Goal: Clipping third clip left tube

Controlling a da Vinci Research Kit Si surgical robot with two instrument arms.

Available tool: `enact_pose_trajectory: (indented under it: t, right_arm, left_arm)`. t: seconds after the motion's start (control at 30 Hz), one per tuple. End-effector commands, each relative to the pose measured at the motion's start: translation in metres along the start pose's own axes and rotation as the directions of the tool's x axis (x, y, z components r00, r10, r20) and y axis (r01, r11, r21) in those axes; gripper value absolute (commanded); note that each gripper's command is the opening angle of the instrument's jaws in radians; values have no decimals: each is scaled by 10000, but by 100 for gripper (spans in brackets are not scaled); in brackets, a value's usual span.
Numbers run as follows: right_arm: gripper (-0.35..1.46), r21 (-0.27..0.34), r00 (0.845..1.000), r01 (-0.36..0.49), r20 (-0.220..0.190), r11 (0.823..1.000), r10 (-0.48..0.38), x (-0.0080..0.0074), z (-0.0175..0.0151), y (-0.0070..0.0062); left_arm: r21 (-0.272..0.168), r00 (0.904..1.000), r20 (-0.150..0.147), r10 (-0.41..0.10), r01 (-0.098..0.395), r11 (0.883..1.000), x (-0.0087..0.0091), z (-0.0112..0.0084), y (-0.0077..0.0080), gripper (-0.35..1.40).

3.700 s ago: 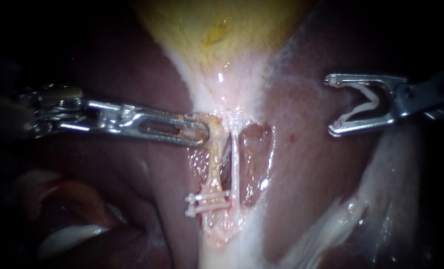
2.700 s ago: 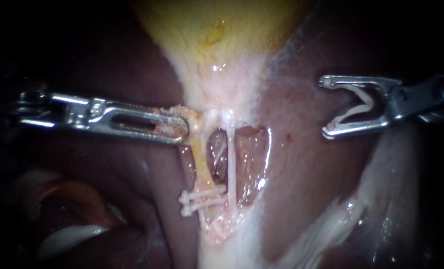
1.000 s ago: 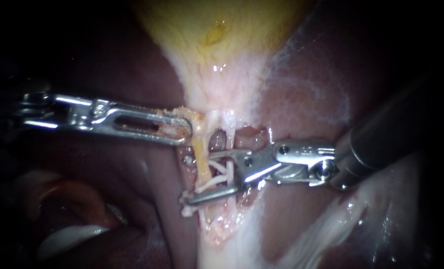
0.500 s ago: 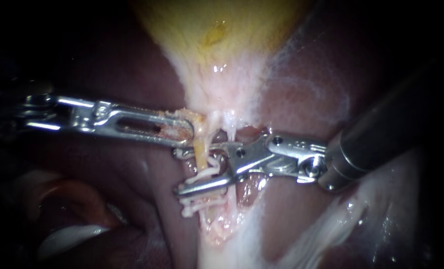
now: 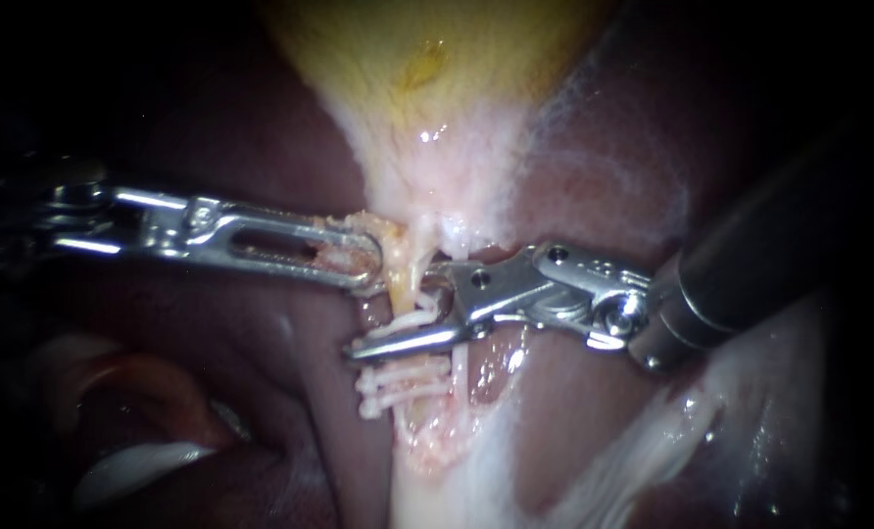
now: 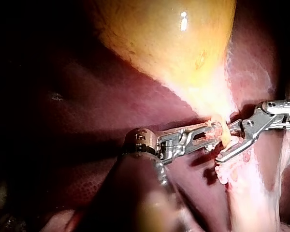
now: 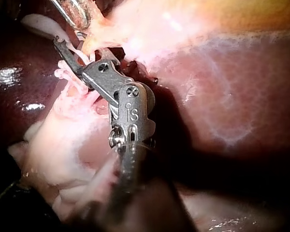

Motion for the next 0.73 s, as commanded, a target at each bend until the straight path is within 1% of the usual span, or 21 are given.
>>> enact_pose_trajectory:
  t: [0.03, 0.07, 0.1, 0.33, 0.73]
  right_arm:
    - [-35, 10, 9992, -389, 8, 9992, 389, 0, -1, -1]
    - [-35, 39, 9977, -684, 13, 9977, 683, -1, -2, -2]
    - [-35, 11, 9968, -799, 4, 9968, 799, -1, -3, -2]
    - [-35, -61, 9971, -764, 2, 9971, 764, -8, -7, 0]
    - [-35, -65, 9971, -764, 1, 9971, 764, -8, -8, 1]
  left_arm:
    - [4, 10000, -1, -2, 2, 10000, 0, 0, 0, -35]
    - [4, 10000, -2, -2, 2, 10000, 0, 0, 0, -35]
    - [4, 10000, -2, -1, 1, 10000, 0, 0, 0, -35]
    - [4, 10000, -1, -2, 2, 10000, 0, 0, 0, -35]
    - [3, 10000, -1, -4, 4, 10000, 0, 0, 0, -35]
